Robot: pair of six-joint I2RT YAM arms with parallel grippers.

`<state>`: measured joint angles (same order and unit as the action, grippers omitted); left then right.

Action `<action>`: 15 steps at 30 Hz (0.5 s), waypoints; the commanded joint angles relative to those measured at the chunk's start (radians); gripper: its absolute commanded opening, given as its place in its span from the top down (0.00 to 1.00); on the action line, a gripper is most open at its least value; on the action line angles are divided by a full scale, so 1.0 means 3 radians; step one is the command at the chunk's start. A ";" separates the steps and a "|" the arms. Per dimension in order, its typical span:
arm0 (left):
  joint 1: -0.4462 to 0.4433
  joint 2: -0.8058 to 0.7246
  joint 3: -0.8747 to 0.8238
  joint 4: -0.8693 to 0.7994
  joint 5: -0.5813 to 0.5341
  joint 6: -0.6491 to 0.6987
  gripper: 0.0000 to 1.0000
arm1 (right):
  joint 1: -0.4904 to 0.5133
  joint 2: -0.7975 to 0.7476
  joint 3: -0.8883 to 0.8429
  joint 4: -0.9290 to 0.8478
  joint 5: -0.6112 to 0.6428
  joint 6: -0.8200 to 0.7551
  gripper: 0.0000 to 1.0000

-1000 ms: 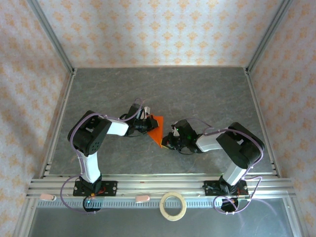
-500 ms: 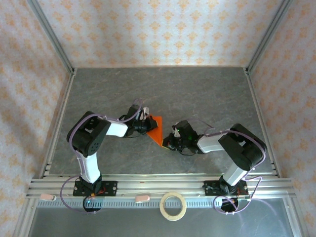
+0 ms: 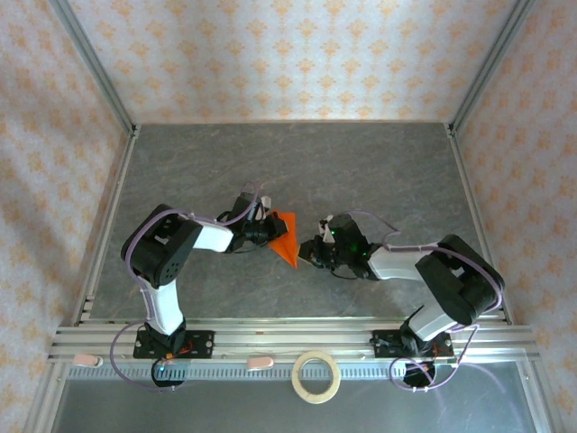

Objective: Fold a paper plane with a square sheet of paper (pick it up from the middle)

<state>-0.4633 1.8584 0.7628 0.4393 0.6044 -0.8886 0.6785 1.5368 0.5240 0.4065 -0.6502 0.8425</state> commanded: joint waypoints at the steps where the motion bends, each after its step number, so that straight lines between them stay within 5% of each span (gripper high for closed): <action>1: -0.0021 0.0037 -0.0127 -0.0275 -0.0185 0.0004 1.00 | -0.0007 0.0114 0.0200 0.0069 -0.0027 0.0009 0.99; 15: -0.0029 0.0054 -0.0096 -0.0298 -0.0167 0.0022 1.00 | 0.0149 0.0715 0.0886 -0.0470 -0.0005 -0.0270 1.00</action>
<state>-0.4652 1.8580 0.7628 0.4393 0.6010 -0.8894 0.7094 1.7252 0.7643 0.3424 -0.6716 0.8028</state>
